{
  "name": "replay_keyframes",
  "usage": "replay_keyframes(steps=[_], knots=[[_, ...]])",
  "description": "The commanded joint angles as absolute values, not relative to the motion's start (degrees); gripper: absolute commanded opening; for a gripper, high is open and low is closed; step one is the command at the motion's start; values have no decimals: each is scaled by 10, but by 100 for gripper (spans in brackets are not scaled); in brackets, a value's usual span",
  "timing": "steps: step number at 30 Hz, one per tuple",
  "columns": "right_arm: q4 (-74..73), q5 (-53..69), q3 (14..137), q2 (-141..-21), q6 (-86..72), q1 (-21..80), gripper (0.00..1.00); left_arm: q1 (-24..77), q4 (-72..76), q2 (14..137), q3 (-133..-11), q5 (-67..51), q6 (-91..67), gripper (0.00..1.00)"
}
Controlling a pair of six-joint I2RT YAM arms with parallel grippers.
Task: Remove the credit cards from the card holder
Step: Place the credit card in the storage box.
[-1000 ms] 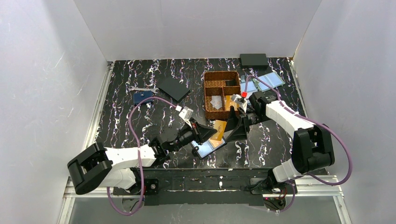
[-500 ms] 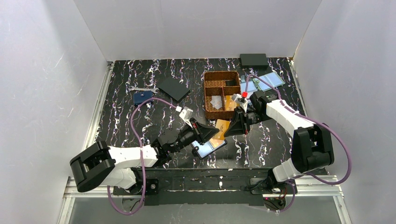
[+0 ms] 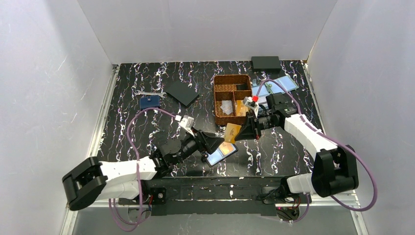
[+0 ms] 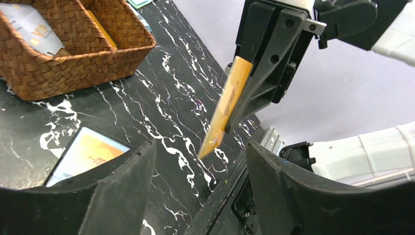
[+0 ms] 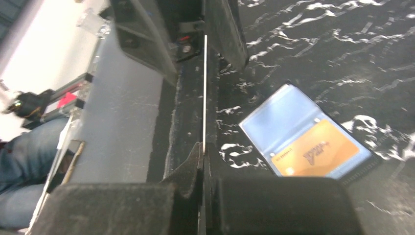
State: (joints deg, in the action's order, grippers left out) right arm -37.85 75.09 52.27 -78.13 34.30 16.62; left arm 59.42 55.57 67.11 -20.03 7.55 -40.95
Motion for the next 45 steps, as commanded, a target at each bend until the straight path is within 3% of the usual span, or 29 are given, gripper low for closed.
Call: replay_keyframes(steps=[1,3,6,11,19,45], knots=[[-221,670,508,-736,196,145,1,591,413,574,-192,109,-380,74],[-273,648,539,-742,237,125,1,589,338,520,-184,122,-382,87],[-374,599,606,-776,303,105,1,585,293,438,-152,126,-397,98],[-468,503,699,-855,349,88,1,581,241,336,-113,111,-429,98],[-480,416,783,-907,336,84,1,580,202,341,-98,94,-488,98],[-514,359,933,-1098,298,93,1,579,187,359,-103,80,-504,98]])
